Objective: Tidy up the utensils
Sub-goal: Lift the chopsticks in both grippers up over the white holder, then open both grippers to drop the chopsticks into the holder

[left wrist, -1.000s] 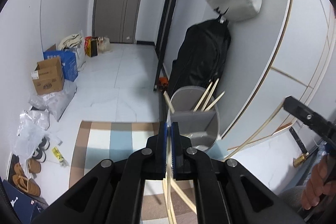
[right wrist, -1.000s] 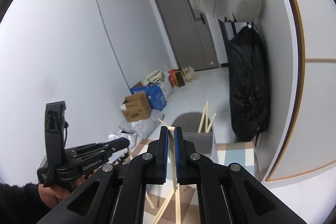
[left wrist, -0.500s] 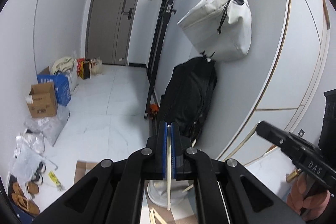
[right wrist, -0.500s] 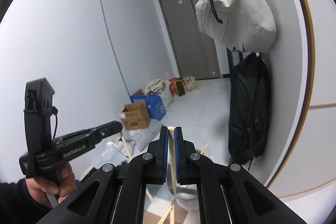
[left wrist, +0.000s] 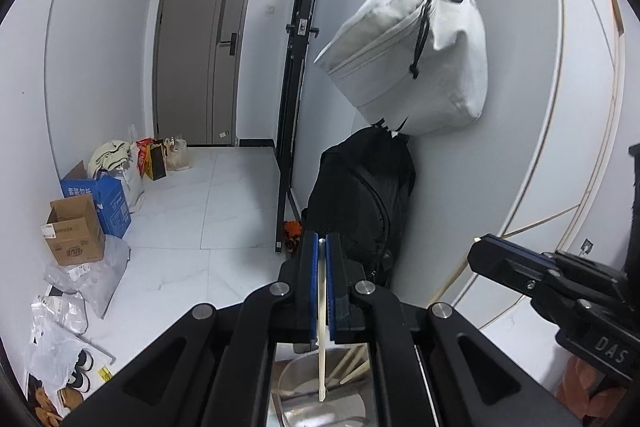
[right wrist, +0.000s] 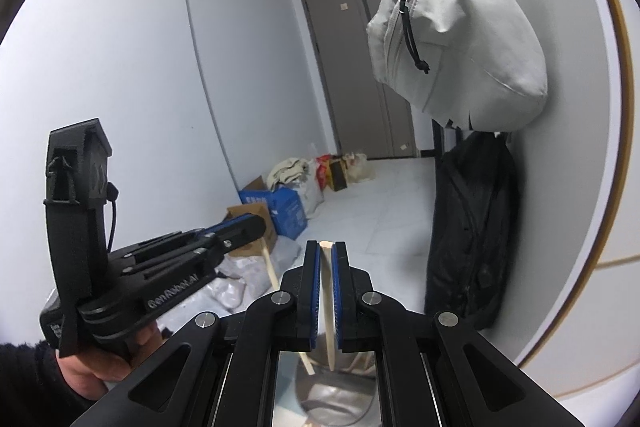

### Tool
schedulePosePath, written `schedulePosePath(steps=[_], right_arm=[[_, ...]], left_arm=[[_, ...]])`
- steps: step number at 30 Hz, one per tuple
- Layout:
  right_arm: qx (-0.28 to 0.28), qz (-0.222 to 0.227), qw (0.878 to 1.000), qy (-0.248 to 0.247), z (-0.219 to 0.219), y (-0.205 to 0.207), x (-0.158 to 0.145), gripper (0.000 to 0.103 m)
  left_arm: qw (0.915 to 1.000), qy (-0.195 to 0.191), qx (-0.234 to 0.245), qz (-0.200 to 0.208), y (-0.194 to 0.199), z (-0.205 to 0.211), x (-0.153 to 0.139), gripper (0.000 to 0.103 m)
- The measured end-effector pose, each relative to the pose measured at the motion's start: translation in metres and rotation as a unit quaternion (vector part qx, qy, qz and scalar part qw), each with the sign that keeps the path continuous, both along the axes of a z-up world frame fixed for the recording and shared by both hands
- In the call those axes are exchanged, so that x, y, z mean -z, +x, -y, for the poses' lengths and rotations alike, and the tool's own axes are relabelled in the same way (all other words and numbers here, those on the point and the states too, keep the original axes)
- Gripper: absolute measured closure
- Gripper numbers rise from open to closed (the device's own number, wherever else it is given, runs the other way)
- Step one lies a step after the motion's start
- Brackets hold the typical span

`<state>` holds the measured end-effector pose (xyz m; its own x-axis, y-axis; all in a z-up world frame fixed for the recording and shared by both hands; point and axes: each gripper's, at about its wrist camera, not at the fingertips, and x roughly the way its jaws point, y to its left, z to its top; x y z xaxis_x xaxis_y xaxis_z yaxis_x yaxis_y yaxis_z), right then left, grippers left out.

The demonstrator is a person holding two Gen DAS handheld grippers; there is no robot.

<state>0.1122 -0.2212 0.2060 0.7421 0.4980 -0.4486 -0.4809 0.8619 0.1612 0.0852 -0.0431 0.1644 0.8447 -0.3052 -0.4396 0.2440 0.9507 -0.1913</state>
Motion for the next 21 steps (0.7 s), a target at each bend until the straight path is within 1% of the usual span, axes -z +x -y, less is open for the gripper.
schedulePosePath(steps=[5,11,16,21], right_arm=[[-0.001,-0.007,1.000,-0.007,-0.003,0.016,0.011,0.098],[-0.003,-0.023,1.000,-0.009,-0.003,0.035,0.028,0.098],[-0.009,-0.032,0.999,-0.014,-0.005,0.044,0.040,0.098],[-0.013,-0.041,0.999,-0.018,-0.006,0.048,0.050,0.098]], left_arm=[[0.9999,-0.007,-0.003,-0.009,0.015,-0.005,0.012,0.103],[0.9999,-0.004,-0.004,-0.011,0.026,-0.004,0.022,0.103],[0.9997,-0.013,0.002,-0.022,0.032,-0.003,0.031,0.103],[0.9996,-0.007,0.009,-0.027,0.034,0.002,0.032,0.103]])
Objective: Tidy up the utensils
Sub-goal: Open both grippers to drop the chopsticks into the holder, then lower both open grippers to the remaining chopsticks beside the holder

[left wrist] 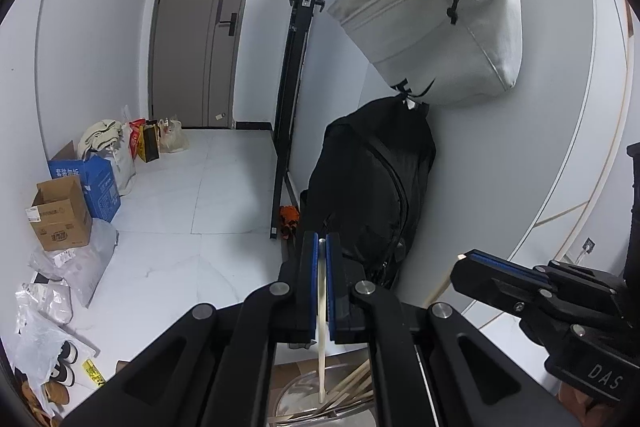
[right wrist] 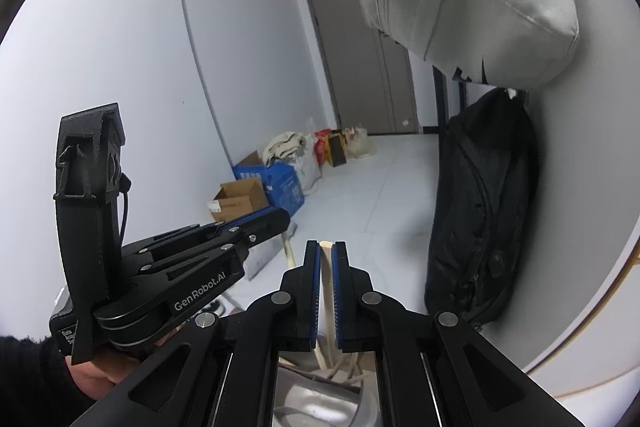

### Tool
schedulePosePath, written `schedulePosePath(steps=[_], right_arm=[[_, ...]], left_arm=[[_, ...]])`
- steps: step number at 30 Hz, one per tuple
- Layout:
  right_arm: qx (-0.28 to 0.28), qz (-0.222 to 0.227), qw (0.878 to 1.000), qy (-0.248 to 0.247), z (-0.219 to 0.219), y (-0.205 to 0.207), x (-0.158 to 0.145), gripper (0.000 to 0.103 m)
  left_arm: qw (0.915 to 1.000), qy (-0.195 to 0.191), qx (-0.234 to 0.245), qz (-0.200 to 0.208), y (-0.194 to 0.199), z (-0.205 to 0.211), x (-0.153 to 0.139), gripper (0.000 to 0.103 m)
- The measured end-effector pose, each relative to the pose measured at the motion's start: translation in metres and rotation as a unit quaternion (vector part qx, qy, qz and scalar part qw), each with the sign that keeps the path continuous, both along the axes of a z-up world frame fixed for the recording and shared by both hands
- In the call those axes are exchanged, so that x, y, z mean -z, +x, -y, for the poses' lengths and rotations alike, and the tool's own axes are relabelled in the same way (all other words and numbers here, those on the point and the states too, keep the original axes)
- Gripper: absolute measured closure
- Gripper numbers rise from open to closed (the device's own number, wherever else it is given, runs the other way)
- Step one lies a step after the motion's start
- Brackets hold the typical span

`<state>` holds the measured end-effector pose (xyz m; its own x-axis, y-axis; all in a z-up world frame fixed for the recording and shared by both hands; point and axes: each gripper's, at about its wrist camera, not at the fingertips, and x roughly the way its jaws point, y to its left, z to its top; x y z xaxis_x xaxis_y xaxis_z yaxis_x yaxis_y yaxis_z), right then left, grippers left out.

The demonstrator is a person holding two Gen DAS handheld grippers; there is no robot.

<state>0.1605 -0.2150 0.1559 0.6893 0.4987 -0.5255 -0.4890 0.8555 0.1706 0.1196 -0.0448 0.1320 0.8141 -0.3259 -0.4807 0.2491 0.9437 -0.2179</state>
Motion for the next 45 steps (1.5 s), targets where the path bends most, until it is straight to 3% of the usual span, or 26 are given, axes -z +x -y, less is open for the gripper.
schedulePosePath(steps=[9,19,28,31,36,37,39,42,45], right_arm=[[-0.001,-0.024,1.000,0.002,0.001,0.006,0.022,0.098],[0.007,-0.068,0.997,0.034,0.009,0.013,0.048,0.098],[0.008,-0.082,0.996,0.038,0.004,0.013,0.055,0.098],[0.009,-0.086,0.996,0.038,0.004,0.013,0.055,0.098],[0.031,-0.079,0.995,0.049,0.015,0.003,0.048,0.095],[0.034,-0.078,0.995,0.050,0.016,0.000,0.047,0.095],[0.040,-0.076,0.995,0.050,0.021,-0.007,0.045,0.093],[0.052,-0.070,0.995,0.051,0.029,-0.020,0.042,0.081],[0.063,-0.066,0.995,0.049,0.037,-0.034,0.041,0.070]], left_arm=[[0.9995,0.006,0.017,-0.025,0.003,0.001,0.019,0.103],[0.9971,-0.035,0.040,-0.053,0.003,-0.012,0.023,0.103],[0.9948,-0.041,0.062,-0.070,0.000,-0.012,0.032,0.103],[0.9899,-0.062,0.091,-0.089,0.001,-0.014,0.036,0.103],[0.9863,-0.055,0.111,-0.109,0.000,-0.015,0.035,0.100],[0.9866,-0.054,0.108,-0.110,-0.001,-0.016,0.033,0.098],[0.9868,-0.057,0.104,-0.111,-0.004,-0.021,0.030,0.082],[0.9895,-0.059,0.086,-0.101,-0.012,-0.029,0.024,0.067],[0.9908,-0.061,0.070,-0.098,-0.022,-0.037,0.023,0.063]])
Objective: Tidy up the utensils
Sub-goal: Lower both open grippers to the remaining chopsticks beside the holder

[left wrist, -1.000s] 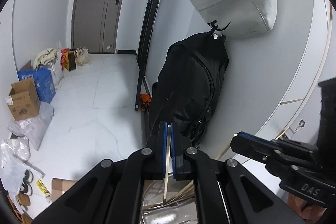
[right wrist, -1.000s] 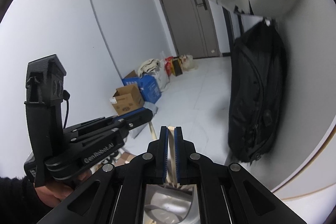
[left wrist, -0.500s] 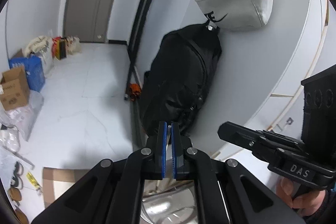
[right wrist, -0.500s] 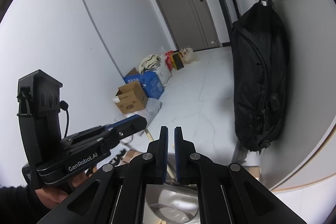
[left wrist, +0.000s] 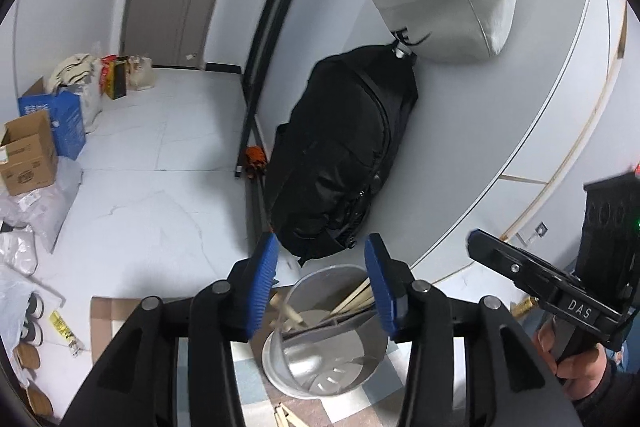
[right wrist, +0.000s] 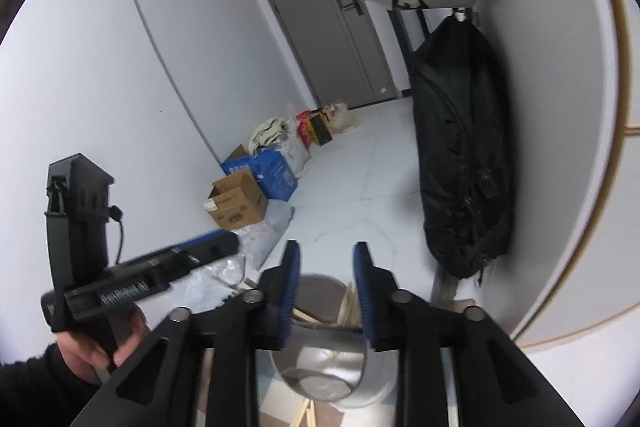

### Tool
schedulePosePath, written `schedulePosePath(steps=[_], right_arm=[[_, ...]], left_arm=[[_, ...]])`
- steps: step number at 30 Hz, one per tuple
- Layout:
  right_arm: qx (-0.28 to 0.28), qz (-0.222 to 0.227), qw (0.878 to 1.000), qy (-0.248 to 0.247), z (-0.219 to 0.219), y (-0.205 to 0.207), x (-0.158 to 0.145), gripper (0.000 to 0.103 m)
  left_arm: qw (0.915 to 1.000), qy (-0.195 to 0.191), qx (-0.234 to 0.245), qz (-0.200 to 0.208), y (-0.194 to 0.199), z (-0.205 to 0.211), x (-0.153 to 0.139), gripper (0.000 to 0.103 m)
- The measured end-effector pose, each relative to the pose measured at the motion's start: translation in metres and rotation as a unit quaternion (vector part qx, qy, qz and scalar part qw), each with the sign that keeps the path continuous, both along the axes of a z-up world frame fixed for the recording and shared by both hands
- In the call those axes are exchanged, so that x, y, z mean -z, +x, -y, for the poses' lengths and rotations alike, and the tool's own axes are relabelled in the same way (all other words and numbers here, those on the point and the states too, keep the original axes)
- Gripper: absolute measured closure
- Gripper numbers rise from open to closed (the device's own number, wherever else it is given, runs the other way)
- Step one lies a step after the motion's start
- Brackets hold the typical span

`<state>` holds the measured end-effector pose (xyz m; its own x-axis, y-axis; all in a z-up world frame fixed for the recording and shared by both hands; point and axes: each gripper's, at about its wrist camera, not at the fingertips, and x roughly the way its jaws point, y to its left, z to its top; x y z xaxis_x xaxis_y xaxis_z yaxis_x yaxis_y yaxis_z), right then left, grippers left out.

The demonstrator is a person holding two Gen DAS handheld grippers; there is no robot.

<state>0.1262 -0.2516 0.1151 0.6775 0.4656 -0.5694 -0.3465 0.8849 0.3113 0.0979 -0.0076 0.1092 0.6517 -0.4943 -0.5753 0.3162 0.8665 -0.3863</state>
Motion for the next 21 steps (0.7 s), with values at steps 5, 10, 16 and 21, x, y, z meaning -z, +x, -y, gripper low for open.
schedulePosePath(steps=[5,10,16,21], right_arm=[[0.013,0.005,1.000,0.000,0.011,-0.021,-0.002,0.057],[0.017,0.016,1.000,-0.007,0.014,-0.045,0.000,0.048],[0.013,0.019,1.000,-0.004,0.011,-0.069,0.008,0.040],[0.002,0.023,1.000,-0.015,0.004,-0.085,0.020,0.034]], left_arm=[[0.9993,0.020,-0.032,-0.005,-0.019,-0.009,0.004,0.057],[0.9979,0.030,-0.057,-0.007,-0.038,-0.014,0.013,0.048],[0.9943,0.061,-0.087,-0.008,-0.060,-0.012,0.022,0.048],[0.9909,0.089,-0.100,0.015,-0.083,-0.004,0.024,0.033]])
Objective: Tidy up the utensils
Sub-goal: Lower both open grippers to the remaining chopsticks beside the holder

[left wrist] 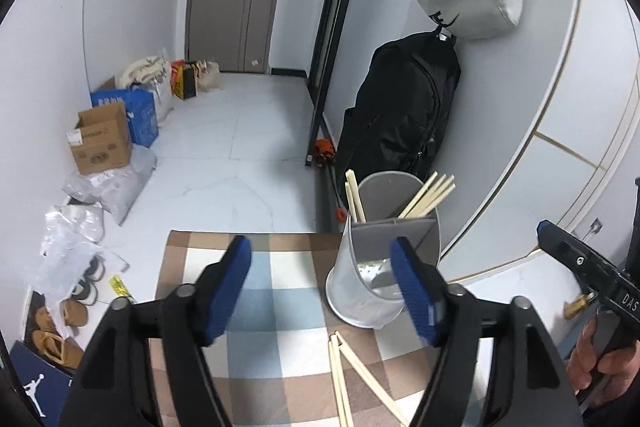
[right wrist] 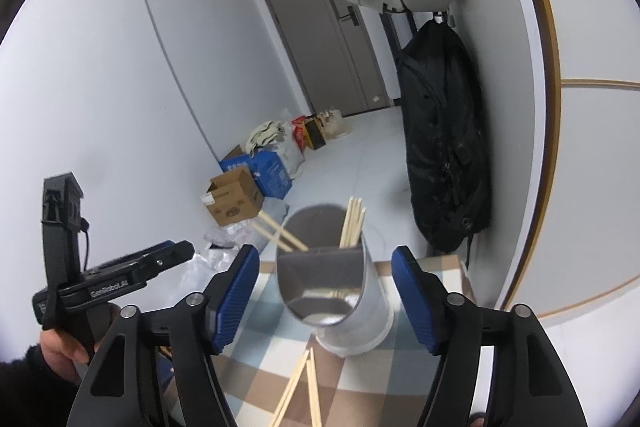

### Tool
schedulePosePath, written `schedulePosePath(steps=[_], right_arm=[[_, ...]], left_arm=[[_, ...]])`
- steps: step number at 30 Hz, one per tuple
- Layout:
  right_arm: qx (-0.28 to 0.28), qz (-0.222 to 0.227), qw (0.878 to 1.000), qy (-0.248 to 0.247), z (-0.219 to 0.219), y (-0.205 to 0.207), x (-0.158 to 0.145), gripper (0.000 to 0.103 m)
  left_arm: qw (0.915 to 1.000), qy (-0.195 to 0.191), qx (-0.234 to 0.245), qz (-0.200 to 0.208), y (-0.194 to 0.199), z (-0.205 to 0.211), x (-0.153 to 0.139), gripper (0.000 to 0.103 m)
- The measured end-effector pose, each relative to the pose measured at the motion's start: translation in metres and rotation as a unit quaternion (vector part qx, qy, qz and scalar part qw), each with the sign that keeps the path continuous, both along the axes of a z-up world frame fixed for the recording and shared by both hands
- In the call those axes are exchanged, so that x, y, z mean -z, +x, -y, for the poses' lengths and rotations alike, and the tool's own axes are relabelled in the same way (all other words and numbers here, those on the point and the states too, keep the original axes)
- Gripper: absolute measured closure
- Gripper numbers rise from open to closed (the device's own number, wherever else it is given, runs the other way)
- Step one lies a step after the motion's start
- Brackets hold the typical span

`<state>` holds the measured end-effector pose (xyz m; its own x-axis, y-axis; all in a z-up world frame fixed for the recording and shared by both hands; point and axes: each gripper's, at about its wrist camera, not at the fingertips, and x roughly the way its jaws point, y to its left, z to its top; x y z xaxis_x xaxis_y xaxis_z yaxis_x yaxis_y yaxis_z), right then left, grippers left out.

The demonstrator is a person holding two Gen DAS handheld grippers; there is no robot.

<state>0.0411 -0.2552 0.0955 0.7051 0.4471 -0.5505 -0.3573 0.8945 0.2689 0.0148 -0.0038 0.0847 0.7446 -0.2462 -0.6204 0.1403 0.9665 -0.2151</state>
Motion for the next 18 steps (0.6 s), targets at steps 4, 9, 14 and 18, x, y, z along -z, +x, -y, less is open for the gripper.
schedulePosePath(steps=[4,9,14,18], right_arm=[[-0.010,-0.002,1.000,-0.010,-0.007,-0.011,0.010,0.030],[-0.017,-0.013,1.000,-0.016,-0.014,-0.020,0.025,0.026],[-0.028,-0.033,0.999,-0.021,-0.021,-0.025,0.043,0.019],[-0.037,-0.049,0.998,-0.027,-0.029,-0.027,0.056,0.015]], left_arm=[[0.9998,0.016,0.001,0.009,-0.014,0.005,0.006,0.031],[0.9997,0.021,-0.011,0.007,-0.023,0.002,0.018,0.021],[0.9996,0.014,-0.025,-0.008,-0.027,-0.007,0.034,0.020],[0.9990,0.008,-0.035,-0.025,-0.029,-0.018,0.050,0.020]])
